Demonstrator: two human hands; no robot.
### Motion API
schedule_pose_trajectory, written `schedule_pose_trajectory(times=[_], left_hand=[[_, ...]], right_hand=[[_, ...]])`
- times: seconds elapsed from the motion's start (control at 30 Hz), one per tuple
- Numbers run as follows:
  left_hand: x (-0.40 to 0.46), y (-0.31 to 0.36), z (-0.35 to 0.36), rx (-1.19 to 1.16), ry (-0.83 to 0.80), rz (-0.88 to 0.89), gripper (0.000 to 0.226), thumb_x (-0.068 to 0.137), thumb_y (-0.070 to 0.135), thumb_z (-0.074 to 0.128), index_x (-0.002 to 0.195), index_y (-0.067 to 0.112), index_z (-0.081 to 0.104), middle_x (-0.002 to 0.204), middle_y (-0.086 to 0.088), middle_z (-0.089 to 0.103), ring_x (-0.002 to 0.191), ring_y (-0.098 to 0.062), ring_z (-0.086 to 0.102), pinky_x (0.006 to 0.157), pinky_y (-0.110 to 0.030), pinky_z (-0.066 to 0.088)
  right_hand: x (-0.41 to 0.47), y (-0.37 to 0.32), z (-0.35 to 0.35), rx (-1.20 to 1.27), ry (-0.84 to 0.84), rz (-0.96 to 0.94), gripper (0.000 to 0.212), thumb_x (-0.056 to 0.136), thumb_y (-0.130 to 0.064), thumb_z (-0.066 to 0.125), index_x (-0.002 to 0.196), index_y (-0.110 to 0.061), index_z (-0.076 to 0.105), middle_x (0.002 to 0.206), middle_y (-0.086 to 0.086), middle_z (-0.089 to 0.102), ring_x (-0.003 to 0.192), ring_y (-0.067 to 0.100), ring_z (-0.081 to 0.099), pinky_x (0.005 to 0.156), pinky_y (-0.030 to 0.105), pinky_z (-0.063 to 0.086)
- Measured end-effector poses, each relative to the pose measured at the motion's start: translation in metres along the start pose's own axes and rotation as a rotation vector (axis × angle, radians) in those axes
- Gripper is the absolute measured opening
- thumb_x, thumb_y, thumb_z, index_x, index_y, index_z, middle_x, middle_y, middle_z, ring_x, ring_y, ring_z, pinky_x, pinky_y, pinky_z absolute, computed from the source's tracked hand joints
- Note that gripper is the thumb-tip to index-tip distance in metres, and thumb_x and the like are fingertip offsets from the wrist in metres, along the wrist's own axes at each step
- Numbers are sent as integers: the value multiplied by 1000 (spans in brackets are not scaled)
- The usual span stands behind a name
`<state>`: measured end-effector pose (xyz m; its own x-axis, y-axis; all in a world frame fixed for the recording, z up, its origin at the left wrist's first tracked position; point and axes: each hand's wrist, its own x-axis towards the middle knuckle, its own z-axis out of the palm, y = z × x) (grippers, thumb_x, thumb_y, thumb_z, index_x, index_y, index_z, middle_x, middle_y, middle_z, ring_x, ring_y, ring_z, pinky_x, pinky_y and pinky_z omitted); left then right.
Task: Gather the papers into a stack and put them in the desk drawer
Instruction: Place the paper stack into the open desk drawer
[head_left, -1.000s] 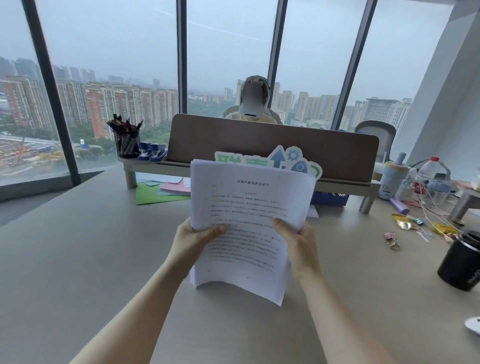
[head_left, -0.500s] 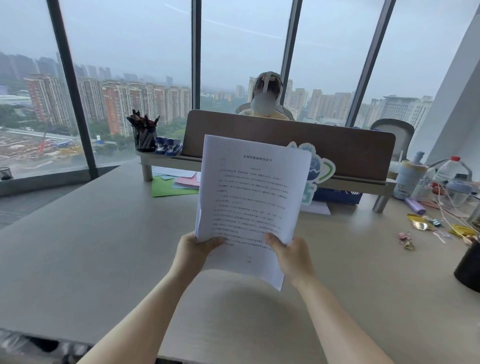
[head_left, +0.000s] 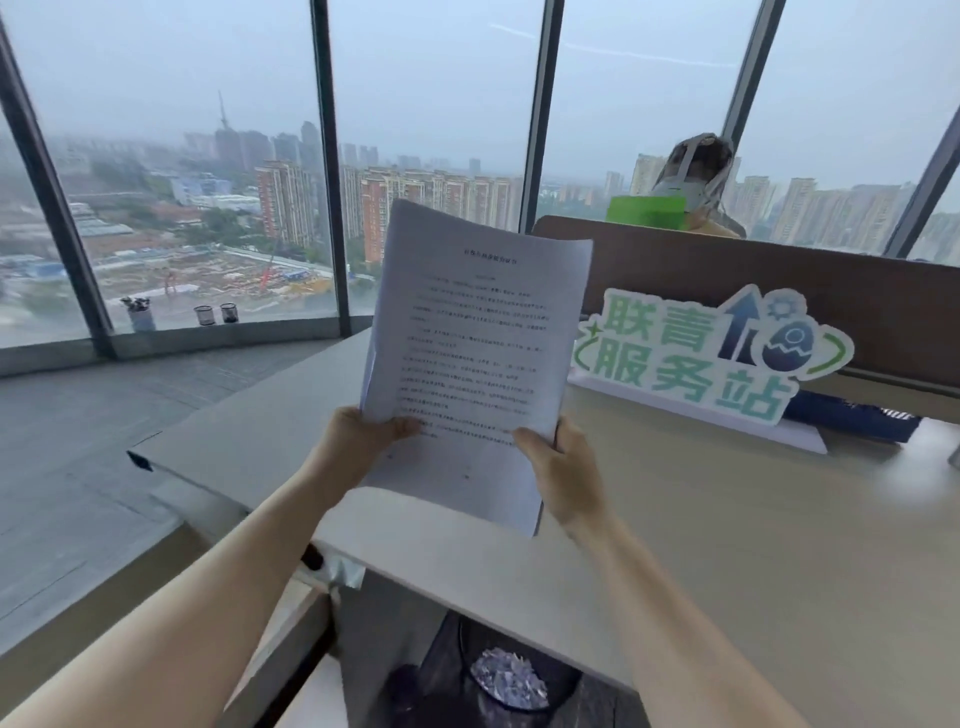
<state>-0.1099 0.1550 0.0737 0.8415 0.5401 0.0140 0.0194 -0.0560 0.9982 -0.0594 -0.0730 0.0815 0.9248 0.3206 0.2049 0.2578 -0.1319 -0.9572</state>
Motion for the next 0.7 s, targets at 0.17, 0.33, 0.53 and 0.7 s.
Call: schedule_pose_trajectory(times=[0.17, 0.33, 0.53, 0.7], left_hand=[[-15, -11, -73, 83, 127, -11, 17, 71, 13, 83, 81, 9, 71, 84, -13, 69, 65, -19, 66, 69, -32, 58], [-38, -26, -150, 167, 203, -16, 19, 72, 14, 83, 83, 20, 69, 81, 2, 70, 67, -13, 66, 60, -23, 55], [-71, -54, -227, 333, 299, -2, 18, 85, 7, 69, 102, 10, 62, 82, -5, 66, 54, -4, 64, 47, -13, 50], [-97, -81, -280, 485, 318, -99, 33, 73, 23, 71, 103, 9, 64, 92, -13, 66, 81, -26, 62, 66, -31, 53]], right_hand=[[-12, -6, 70, -28, -101, -22, 19, 93, -12, 58, 106, -12, 72, 101, 2, 76, 90, 21, 71, 73, 35, 54], [-38, -7, 140, 20, -221, -51, 20, 96, -16, 56, 111, -25, 65, 101, -13, 71, 94, 8, 67, 73, 26, 52], [-84, 7, 222, 66, -320, -69, 33, 97, -17, 54, 130, -16, 60, 118, -5, 71, 109, 13, 65, 89, 28, 58], [-123, 26, 272, 88, -418, 9, 32, 96, -19, 49, 126, -12, 58, 115, -2, 71, 103, 13, 67, 88, 30, 56]])
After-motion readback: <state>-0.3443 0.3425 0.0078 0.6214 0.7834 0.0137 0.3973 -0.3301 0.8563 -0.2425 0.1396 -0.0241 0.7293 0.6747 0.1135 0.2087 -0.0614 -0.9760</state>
